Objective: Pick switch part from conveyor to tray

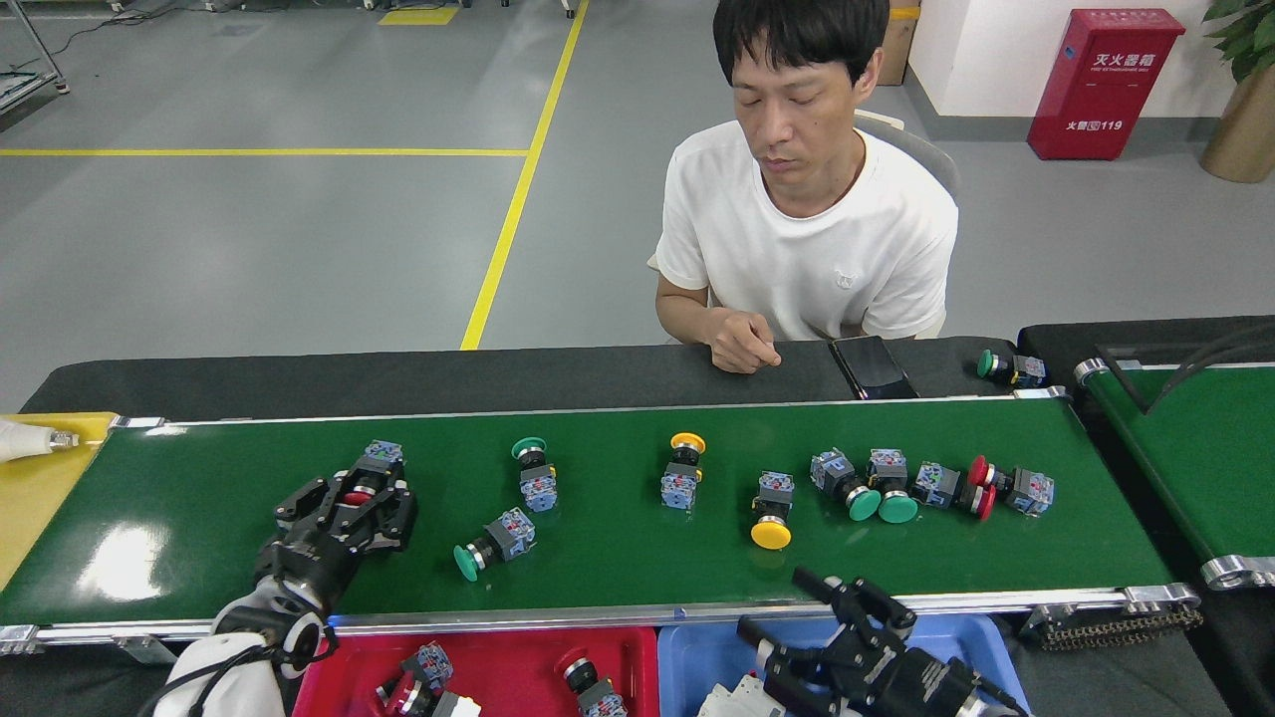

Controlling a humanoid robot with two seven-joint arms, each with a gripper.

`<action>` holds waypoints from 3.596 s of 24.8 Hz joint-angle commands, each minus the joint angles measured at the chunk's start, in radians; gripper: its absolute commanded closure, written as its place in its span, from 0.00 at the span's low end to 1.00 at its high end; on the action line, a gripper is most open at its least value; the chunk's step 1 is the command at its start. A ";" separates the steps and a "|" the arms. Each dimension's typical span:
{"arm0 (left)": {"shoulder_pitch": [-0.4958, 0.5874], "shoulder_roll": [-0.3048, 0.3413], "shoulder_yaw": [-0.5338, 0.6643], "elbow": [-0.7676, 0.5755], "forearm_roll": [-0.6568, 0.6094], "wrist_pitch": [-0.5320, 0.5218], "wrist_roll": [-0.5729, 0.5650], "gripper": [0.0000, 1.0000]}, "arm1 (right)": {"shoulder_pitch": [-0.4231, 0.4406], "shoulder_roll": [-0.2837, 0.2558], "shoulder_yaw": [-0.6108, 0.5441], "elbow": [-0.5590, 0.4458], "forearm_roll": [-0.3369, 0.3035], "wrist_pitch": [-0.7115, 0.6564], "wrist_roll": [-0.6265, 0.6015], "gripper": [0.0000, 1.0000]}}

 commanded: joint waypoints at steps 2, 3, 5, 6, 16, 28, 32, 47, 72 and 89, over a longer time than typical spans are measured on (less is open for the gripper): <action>0.161 0.008 0.082 -0.223 0.013 -0.077 0.001 0.95 | -0.012 -0.005 -0.043 -0.014 0.039 0.239 -0.047 0.06; 0.231 0.005 0.093 -0.286 0.013 -0.095 0.002 0.94 | -0.005 -0.008 -0.055 -0.014 0.053 0.246 -0.078 0.06; 0.379 -0.002 0.098 -0.404 0.007 -0.115 0.010 0.92 | 0.035 -0.022 -0.084 -0.037 0.074 0.246 -0.167 0.06; 0.434 -0.003 0.090 -0.432 0.001 -0.115 0.012 0.91 | 0.080 -0.027 -0.095 -0.058 0.076 0.246 -0.202 0.06; 0.520 -0.011 0.017 -0.449 -0.107 -0.166 0.026 0.00 | 0.097 0.070 -0.040 -0.052 0.223 0.262 -0.247 0.06; 0.477 -0.158 0.345 -0.403 0.010 -0.155 0.013 0.00 | -0.170 0.185 0.164 0.265 0.369 0.440 -0.196 0.06; 0.445 -0.127 0.365 -0.357 0.027 -0.161 0.013 0.00 | -0.207 0.187 0.169 0.305 0.367 0.451 -0.196 0.05; 0.054 -0.092 0.142 -0.057 -0.170 -0.055 -0.004 0.00 | -0.434 0.217 0.243 0.604 0.356 0.457 -0.207 0.22; 0.035 0.015 0.072 -0.002 -0.015 -0.140 0.070 0.95 | -0.009 0.119 0.353 0.092 0.165 -0.446 -0.023 0.25; 0.414 -0.038 -0.112 -0.401 -0.174 -0.166 0.073 0.00 | -0.035 0.156 -0.090 -0.002 0.157 -0.078 -0.014 0.08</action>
